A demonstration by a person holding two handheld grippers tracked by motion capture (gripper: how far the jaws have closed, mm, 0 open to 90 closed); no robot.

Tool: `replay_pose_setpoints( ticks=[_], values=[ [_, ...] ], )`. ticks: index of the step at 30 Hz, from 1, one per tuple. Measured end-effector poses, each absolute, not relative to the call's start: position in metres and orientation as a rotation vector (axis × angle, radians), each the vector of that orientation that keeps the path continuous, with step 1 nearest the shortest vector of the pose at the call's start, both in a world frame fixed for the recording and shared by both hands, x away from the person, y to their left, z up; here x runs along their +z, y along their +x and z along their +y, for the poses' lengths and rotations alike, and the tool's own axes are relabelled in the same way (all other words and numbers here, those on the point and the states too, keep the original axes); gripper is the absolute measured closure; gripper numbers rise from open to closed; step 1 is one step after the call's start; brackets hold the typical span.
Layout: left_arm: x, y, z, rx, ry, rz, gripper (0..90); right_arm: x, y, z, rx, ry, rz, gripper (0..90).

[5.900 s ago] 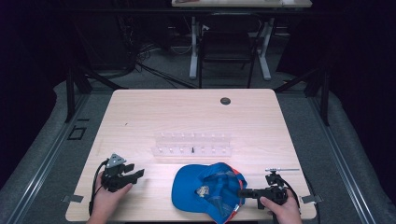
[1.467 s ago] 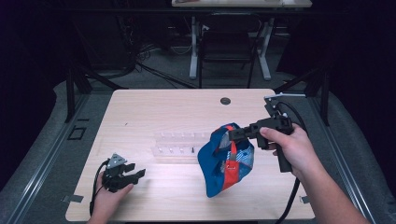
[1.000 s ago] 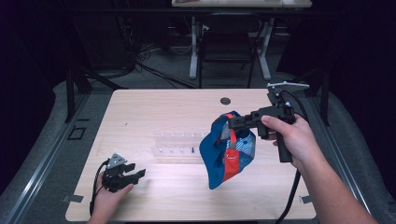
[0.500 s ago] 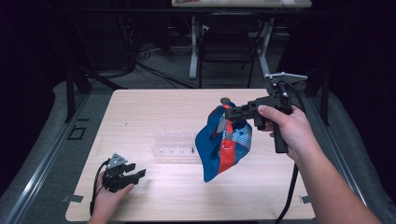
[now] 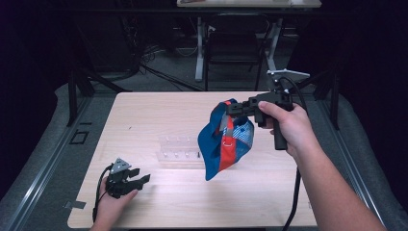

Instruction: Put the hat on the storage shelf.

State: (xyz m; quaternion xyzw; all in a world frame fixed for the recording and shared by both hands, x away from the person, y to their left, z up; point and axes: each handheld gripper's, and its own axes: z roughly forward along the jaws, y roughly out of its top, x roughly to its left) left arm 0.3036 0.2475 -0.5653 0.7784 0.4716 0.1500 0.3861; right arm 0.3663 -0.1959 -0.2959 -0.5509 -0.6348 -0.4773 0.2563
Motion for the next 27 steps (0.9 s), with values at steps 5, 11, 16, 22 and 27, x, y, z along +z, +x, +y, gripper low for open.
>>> replay_pose_setpoints(
  ticks=[5,11,16,22,27],
  values=[
    [-0.565,0.304,0.248,0.382,1.986,1.197,45.0,-0.296,0.371,-0.191,-1.303,-1.494,-1.719,78.0],
    [-0.565,0.304,0.247,0.383,1.978,1.195,45.0,-0.294,0.378,-0.186,-1.313,-1.502,-1.710,78.0],
    [-0.565,0.304,0.247,0.382,1.976,1.195,45.0,-0.294,0.384,-0.181,-1.318,-1.514,-1.707,78.0],
    [-0.565,0.304,0.247,0.373,1.984,1.192,45.0,-0.294,0.393,-0.176,-1.331,-1.534,-1.696,78.0],
    [-0.564,0.304,0.247,0.372,1.983,1.186,45.0,-0.296,0.400,-0.172,-1.336,-1.554,-1.691,78.0]
  ],
)
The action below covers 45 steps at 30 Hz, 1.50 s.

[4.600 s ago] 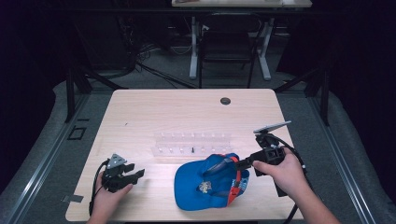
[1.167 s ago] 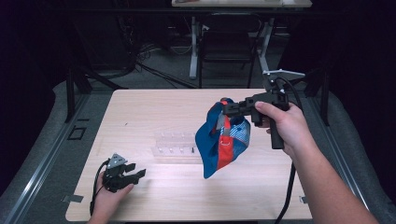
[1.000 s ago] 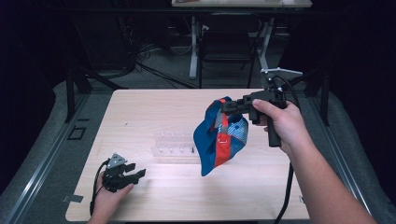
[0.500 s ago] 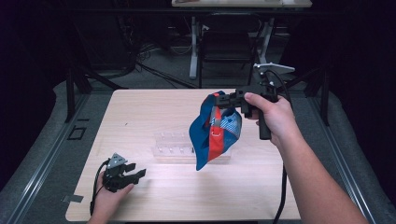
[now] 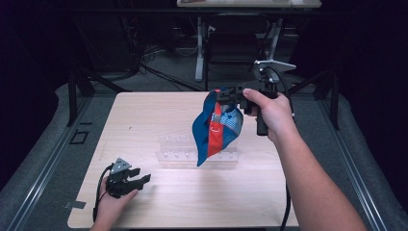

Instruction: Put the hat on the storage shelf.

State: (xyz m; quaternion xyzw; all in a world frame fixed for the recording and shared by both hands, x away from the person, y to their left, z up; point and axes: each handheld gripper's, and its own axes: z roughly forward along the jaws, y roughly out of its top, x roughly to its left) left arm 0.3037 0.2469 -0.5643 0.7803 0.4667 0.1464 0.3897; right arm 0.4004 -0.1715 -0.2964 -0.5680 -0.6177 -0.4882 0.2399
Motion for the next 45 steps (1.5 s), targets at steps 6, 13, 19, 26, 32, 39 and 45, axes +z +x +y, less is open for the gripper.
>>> replay_pose_setpoints(
  ticks=[6,13,19,26,32,39,45],
  values=[
    [-0.564,0.304,0.247,0.372,1.994,1.185,45.0,-0.299,0.408,-0.169,-1.355,-1.579,-1.666,78.0],
    [-0.565,0.304,0.246,0.381,1.984,1.183,45.0,-0.306,0.415,-0.166,-1.362,-1.609,-1.647,78.0],
    [-0.565,0.304,0.245,0.377,1.981,1.182,45.0,-0.309,0.418,-0.165,-1.359,-1.642,-1.654,77.9],
    [-0.564,0.304,0.245,0.371,2.003,1.178,45.0,-0.310,0.419,-0.167,-1.363,-1.659,-1.648,78.0],
    [-0.565,0.304,0.243,0.379,1.991,1.173,45.0,-0.317,0.420,-0.168,-1.362,-1.661,-1.621,77.9],
    [-0.564,0.303,0.239,0.386,1.987,1.156,45.0,-0.321,0.422,-0.164,-1.375,-1.662,-1.604,77.9],
    [-0.558,0.302,0.233,0.378,1.966,1.126,45.6,-0.326,0.426,-0.158,-1.380,-1.657,-1.590,77.9]
  ],
)
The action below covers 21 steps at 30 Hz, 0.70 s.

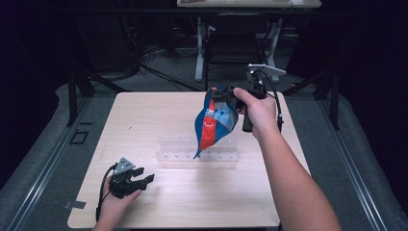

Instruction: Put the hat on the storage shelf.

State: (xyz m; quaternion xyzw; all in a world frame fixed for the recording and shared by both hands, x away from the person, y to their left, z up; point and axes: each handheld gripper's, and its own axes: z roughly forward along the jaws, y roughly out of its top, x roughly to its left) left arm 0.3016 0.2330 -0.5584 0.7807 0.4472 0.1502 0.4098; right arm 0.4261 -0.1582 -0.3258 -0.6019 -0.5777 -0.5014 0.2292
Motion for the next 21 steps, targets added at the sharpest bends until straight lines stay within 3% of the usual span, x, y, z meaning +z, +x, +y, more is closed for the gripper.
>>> replay_pose_setpoints(
  ticks=[21],
  values=[
    [-0.528,0.306,0.187,0.399,1.943,0.954,51.5,-0.346,0.426,-0.150,-1.360,-1.621,-1.578,77.9]
  ],
)
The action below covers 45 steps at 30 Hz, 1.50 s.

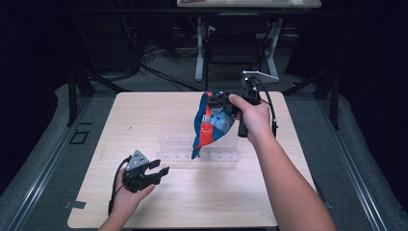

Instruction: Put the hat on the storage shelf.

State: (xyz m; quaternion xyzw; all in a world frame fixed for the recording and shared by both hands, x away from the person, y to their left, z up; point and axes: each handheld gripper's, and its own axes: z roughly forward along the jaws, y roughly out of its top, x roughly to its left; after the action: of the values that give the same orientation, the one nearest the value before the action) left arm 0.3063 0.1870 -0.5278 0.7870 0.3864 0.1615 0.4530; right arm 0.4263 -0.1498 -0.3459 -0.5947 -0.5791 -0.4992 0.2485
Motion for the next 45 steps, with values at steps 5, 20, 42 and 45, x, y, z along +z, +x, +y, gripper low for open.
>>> replay_pose_setpoints(
  ticks=[5,20,42,45],
  values=[
    [-0.522,0.307,0.176,0.398,1.938,0.920,52.9,-0.347,0.426,-0.145,-1.355,-1.610,-1.582,77.9],
    [-0.523,0.308,0.167,0.389,1.946,0.904,54.4,-0.363,0.427,-0.136,-1.311,-1.608,-1.596,77.9],
    [-0.544,0.310,0.187,0.401,1.962,0.973,50.2,-0.396,0.428,-0.148,-1.250,-1.674,-1.579,77.7],
    [-0.545,0.310,0.191,0.402,1.956,0.982,50.1,-0.400,0.428,-0.151,-1.246,-1.679,-1.579,77.6]
  ],
)
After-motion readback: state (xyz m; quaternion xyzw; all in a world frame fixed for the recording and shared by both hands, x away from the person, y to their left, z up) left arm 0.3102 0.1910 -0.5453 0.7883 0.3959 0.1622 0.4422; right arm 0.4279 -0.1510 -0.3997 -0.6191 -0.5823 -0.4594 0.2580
